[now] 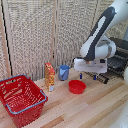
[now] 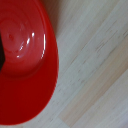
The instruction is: Extend the gripper towards the oven tray handle. Grasp the handle and carefully pull the tray out of the oven. Move the gripper above the red bowl. Grab the red bowl gently. Lift the bowl and place it onto the oven tray.
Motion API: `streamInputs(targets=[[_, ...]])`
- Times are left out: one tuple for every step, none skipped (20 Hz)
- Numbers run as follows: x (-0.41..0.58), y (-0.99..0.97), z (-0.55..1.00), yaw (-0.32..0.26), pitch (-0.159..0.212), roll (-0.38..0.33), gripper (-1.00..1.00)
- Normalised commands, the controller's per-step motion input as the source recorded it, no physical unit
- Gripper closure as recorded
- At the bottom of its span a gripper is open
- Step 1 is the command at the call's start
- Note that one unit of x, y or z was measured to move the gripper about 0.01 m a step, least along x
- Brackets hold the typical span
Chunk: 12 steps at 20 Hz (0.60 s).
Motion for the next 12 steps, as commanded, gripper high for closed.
streamInputs(targets=[[0.000, 0.00, -0.53, -0.013, 0.000, -0.010, -1.00], [0.000, 0.00, -0.54, -0.013, 0.000, -0.013, -1.00], [0.000, 0.00, -0.53, -0.017, 0.000, -0.010, -1.00], [0.000, 0.00, -0.49, -0.017, 0.000, 0.000, -1.00], [0.000, 0.00, -0.47, -0.016, 0.000, 0.000, -1.00], [0.000, 0.00, -0.39, -0.013, 0.000, 0.000, -1.00], [0.000, 0.00, -0.27, 0.000, 0.000, 0.000, -1.00], [-0.017, -0.06, -0.17, 0.004, 0.000, 0.024, -1.00], [0.000, 0.00, -0.07, 0.000, 0.019, 0.000, 1.00], [0.000, 0.00, -0.01, 0.000, 0.000, 0.000, 1.00], [-0.017, 0.00, 0.00, 0.000, 0.000, 0.000, 1.00], [0.000, 0.00, 0.00, 0.000, 0.000, 0.000, 1.00]])
